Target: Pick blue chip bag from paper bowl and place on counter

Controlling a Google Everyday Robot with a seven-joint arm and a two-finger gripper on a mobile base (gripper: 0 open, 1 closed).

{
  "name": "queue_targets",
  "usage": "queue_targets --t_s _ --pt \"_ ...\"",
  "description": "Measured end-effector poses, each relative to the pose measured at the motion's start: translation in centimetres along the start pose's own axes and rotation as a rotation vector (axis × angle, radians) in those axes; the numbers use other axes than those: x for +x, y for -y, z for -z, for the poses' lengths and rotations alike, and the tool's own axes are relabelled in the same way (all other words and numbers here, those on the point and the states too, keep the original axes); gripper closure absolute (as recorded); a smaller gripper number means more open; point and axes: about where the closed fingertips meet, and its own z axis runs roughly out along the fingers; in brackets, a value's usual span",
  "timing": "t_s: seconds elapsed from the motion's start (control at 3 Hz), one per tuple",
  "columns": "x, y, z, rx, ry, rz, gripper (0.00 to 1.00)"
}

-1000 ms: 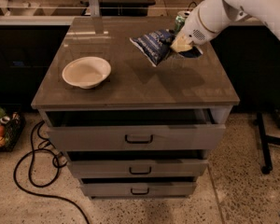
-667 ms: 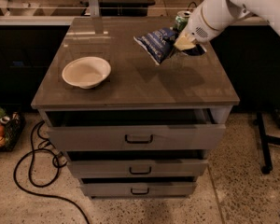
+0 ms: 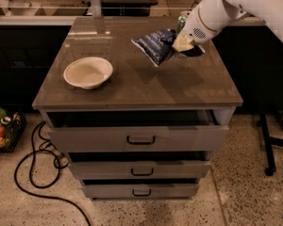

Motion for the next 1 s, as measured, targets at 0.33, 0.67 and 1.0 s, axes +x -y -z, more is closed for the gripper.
queue_targets --t_s 0.33,0.67,1.0 --pt "0.00 -0.11 -0.18 -0.003 -0.001 0.001 0.38" --pt "-0.02 -0.22 -0.37 -0.007 -0.001 0.001 0.15" --pt "-0.05 -0.33 -0.56 -0.010 -0.002 0.003 0.00"
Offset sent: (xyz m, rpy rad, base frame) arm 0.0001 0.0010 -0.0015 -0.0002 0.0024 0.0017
